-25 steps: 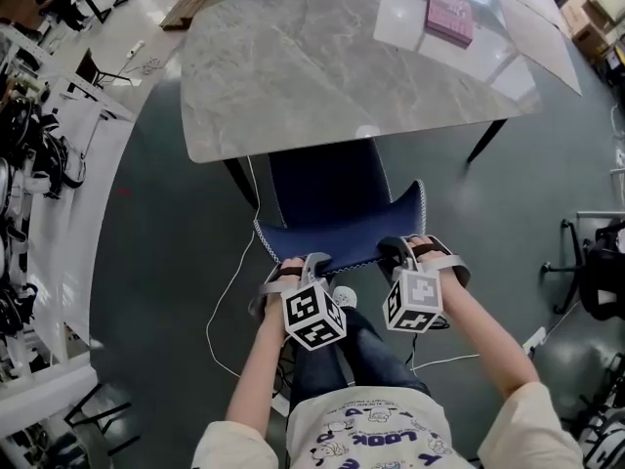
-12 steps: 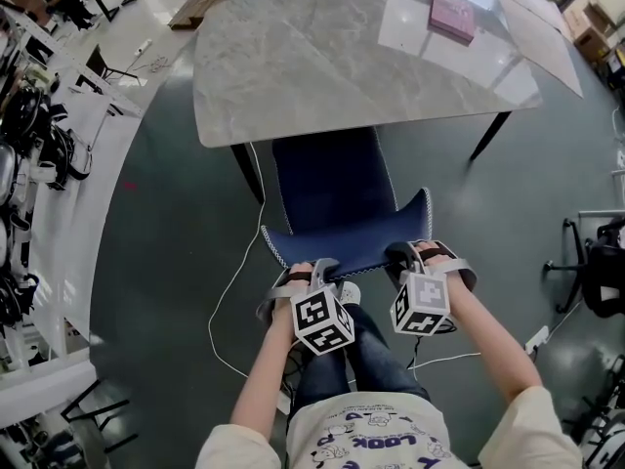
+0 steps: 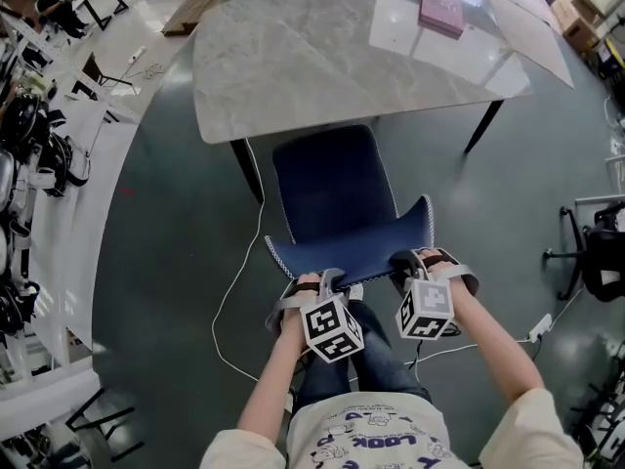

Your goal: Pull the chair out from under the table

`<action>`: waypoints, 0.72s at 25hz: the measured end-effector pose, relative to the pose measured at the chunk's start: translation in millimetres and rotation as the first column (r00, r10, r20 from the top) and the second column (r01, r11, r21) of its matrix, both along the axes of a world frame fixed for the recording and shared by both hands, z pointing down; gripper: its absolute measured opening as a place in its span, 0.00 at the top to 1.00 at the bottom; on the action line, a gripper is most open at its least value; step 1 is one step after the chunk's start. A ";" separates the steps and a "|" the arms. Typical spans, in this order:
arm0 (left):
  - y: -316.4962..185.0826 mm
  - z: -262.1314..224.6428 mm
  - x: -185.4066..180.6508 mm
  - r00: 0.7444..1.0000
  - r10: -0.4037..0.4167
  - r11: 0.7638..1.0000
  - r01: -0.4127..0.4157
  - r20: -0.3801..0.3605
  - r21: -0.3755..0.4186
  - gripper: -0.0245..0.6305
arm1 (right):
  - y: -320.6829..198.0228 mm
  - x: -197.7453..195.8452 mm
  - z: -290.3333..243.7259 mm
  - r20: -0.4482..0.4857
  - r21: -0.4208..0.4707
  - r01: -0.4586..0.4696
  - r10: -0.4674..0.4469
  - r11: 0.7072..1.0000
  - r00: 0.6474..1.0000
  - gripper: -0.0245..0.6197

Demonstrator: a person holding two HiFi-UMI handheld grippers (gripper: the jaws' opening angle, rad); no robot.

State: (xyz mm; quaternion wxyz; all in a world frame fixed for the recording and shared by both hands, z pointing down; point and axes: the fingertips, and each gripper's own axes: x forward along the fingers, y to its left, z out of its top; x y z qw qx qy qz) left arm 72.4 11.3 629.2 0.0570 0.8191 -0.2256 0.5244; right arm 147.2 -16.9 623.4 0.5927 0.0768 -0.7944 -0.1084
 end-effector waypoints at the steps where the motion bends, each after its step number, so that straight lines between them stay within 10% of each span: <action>1: 4.5 0.1 0.3 1.000 0.002 1.000 -0.002 -0.001 -0.002 0.84 | 4.3 0.2 0.1 -0.002 -0.001 -0.002 0.002 1.000 1.000 0.81; 18: 85.3 4.3 18.8 0.999 0.036 0.999 -0.036 -0.005 -0.026 0.84 | 86.9 19.3 4.6 -0.017 -0.025 -0.034 0.034 0.999 0.999 0.81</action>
